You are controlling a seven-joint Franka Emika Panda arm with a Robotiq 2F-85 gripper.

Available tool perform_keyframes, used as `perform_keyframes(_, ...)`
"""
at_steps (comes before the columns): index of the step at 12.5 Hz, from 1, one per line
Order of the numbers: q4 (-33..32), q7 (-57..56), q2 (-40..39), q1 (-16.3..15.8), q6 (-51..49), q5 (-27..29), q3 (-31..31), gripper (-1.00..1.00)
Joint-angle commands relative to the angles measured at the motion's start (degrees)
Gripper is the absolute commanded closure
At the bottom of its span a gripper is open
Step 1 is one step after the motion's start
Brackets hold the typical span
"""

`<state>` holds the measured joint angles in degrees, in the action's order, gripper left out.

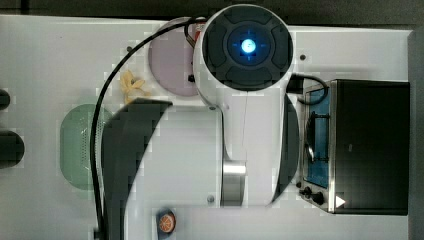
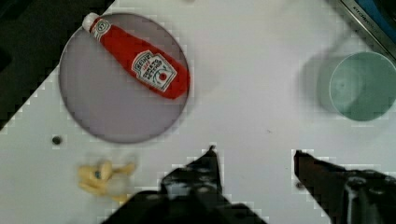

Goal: Drag strainer left to right.

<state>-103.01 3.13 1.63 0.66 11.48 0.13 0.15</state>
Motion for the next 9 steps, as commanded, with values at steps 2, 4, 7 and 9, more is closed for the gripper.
perform_keyframes(2,-12.9,8.9,25.5,0.7,-11.8,-0.6,0.3,-0.82)
perform_keyframes(4,-13.1,8.9,25.2,0.2,-11.8,-0.4,1.8,-1.00)
perform_keyframes(7,-13.0,9.0,23.6,-1.4,-11.2,-0.4,7.9,-1.00)
perform_keyframes(9,-13.1,9.8,22.0,-1.7,-8.1,-0.4,13.5,-1.00)
